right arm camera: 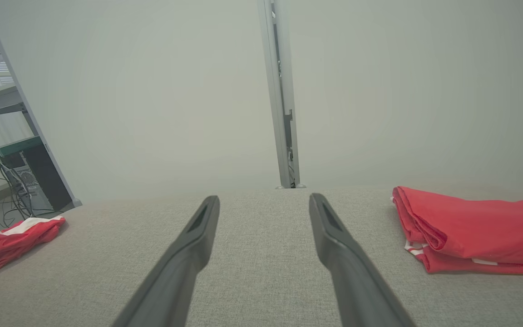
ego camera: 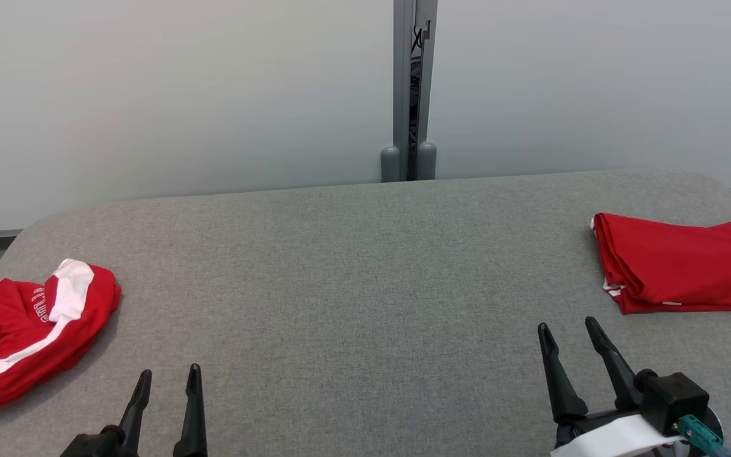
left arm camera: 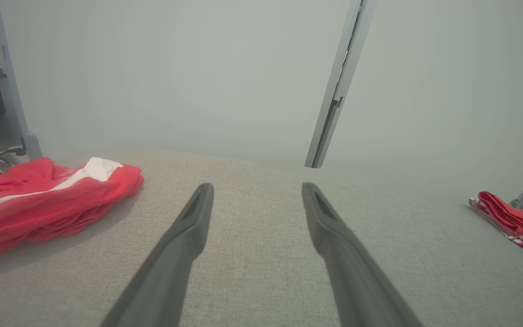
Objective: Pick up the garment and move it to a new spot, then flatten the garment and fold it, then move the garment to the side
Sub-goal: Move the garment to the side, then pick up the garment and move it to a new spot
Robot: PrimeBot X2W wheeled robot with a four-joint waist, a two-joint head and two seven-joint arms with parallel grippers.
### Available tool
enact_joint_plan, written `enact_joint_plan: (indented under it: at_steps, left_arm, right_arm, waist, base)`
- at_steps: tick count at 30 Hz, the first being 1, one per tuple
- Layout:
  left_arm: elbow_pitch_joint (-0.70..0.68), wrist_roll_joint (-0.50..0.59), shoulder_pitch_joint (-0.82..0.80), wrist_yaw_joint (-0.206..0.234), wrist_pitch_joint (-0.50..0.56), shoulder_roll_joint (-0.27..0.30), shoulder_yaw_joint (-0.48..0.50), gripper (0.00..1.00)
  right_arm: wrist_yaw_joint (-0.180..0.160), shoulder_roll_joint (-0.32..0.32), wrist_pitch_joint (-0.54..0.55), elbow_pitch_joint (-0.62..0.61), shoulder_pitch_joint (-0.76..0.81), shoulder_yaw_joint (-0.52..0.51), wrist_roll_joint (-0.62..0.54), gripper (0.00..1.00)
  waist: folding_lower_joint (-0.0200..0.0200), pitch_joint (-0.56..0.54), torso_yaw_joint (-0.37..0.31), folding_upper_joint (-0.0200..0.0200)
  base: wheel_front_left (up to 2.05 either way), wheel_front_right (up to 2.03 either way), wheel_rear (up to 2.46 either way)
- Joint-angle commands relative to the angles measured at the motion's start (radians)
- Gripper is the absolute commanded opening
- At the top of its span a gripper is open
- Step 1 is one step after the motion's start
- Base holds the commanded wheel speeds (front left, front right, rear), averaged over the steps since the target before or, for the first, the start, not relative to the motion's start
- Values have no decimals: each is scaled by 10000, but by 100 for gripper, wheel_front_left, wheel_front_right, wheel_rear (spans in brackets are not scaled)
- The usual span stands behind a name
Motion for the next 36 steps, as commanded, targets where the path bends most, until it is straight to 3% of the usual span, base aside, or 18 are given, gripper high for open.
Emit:
enact_joint_plan:
  at_steps: [1,18,36]
  left_arm:
    - [34,-16,-143,44,-34,30,26,100]
    - [253,-78,-118,129,-35,32,-90,100]
    - [-317,96,-266,243,-35,33,194,100]
  right_arm:
    - [0,-57,-14,-83,112,-24,-2,100]
    - [0,-57,-14,27,151,107,75,100]
    - [-2,-58,-16,7,-197,766,343,100]
  waist:
    - [0,4,-3,0]
    - [0,-147,154,0]
    - [0,237,1992,0]
  base:
    - [0,0,0]
    - [0,0,0]
    - [0,0,0]
